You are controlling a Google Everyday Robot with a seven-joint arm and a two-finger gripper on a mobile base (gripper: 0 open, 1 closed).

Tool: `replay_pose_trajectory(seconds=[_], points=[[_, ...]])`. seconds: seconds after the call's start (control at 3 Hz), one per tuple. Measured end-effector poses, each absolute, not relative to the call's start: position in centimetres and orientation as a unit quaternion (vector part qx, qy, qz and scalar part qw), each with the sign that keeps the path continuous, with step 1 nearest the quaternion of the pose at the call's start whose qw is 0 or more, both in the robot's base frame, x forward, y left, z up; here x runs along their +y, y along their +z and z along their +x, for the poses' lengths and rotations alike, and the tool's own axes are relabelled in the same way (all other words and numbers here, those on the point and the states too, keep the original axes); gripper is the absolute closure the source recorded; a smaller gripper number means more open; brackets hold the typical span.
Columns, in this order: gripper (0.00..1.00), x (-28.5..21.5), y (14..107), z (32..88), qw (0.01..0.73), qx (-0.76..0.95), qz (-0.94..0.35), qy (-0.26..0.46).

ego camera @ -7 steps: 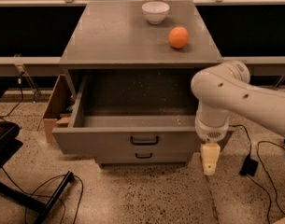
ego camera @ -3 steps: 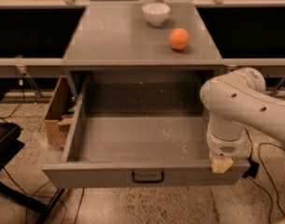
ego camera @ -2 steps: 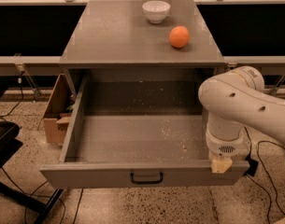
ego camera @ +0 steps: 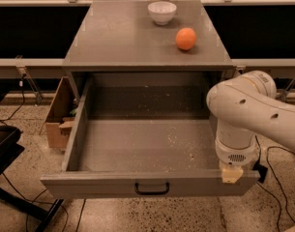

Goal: Open top drawer

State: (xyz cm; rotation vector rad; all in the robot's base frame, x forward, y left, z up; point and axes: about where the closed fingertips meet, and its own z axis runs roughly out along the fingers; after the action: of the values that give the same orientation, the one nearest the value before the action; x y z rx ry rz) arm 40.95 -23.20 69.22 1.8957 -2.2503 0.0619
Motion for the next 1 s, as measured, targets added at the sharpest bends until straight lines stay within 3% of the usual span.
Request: replay_pose_trajectory(seconds=[1.0], points=[[0.12, -23.21, 69.23, 40.94, 0.099, -0.761, 0.641, 0.021]])
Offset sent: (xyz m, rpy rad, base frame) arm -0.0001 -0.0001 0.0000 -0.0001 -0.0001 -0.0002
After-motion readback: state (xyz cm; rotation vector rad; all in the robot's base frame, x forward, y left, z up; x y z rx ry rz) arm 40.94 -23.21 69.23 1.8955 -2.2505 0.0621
